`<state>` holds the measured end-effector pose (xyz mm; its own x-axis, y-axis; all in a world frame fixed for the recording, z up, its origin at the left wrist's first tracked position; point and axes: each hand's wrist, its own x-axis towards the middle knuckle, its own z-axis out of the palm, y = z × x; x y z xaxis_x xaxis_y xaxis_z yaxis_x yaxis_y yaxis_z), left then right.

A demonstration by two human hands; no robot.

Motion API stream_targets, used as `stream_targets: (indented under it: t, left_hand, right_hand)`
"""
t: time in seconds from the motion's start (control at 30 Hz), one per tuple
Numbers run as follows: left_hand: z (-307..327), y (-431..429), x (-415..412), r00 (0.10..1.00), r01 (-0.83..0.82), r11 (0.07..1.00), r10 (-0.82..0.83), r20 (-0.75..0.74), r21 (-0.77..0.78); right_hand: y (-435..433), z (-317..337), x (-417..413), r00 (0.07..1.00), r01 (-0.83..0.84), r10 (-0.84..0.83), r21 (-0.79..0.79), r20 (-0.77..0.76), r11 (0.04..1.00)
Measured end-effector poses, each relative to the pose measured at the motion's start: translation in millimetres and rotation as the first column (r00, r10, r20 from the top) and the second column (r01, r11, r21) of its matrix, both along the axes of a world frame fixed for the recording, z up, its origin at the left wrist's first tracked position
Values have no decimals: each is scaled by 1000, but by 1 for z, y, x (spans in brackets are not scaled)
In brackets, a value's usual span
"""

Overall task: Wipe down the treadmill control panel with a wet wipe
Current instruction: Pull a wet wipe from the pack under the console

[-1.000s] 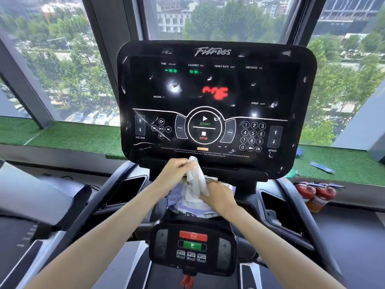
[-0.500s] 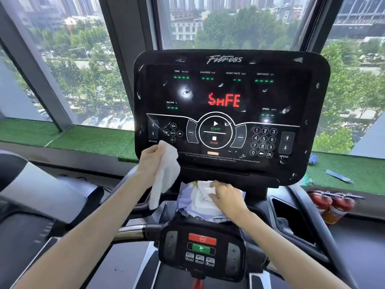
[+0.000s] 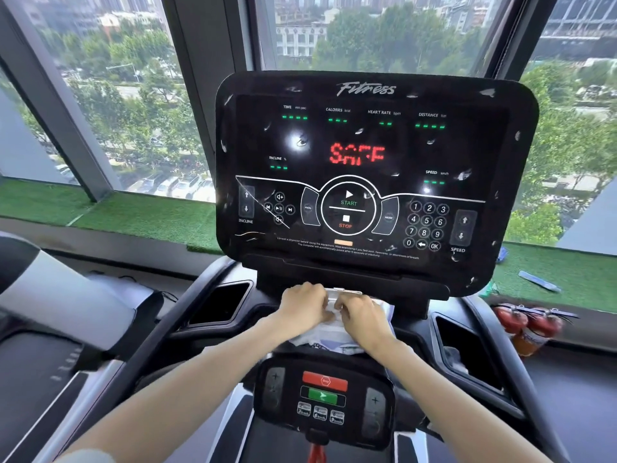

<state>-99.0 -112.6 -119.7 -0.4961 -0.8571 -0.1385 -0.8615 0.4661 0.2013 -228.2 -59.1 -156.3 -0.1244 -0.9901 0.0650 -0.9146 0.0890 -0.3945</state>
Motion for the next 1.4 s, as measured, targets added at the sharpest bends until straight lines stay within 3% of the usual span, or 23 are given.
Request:
stream_targets:
  t: [0.17,0.33,0.43,0.5,0.63,0.7,0.93,1.1,1.23,1.33,1.4]
  left_hand:
    - [-11,-2,-6,997,72,997,-72,7,29]
    - [-13,4,-15,999,39,991,-38,10,-131]
    - [-14,-1,-6,996,-53,998,49,-79,-42]
    - [-12,-10,3,981,-120,988,134,-140,101]
    - [-11,-22,10,944,-77,931,183,-275,356]
    - [-12,-21,10,921,-49,919,192,-338,391]
    - [-12,-20,14,849,36,911,189,-493,411]
    - [-15,-19,18,879,218,823,68,-472,524]
    - [-25,-21,7,946,264,842,-132,-295,470]
    - [-28,-17,-6,953,294,861,-299,-55,414]
    - [-26,-16,-7,939,308,858,-343,11,410]
  right_hand:
    - [4,-2,-5,995,51,-47,-46,84,998]
    - [6,-6,-9,984,96,-89,-42,152,994]
    - [5,-4,-10,990,81,-76,-32,121,996]
    - [7,-3,-9,994,51,-45,-63,95,997]
    - [10,3,1,981,-152,152,4,-119,988]
    - [9,6,4,953,-206,216,69,-213,976]
    - [3,7,6,923,-204,254,192,-288,960]
    - [14,9,-15,993,-116,116,55,12,992]
    - [24,12,-28,1000,-6,8,-149,11,989]
    - [30,13,-27,994,-107,100,-363,-38,925]
    - [31,14,-25,986,-164,141,-415,-84,895]
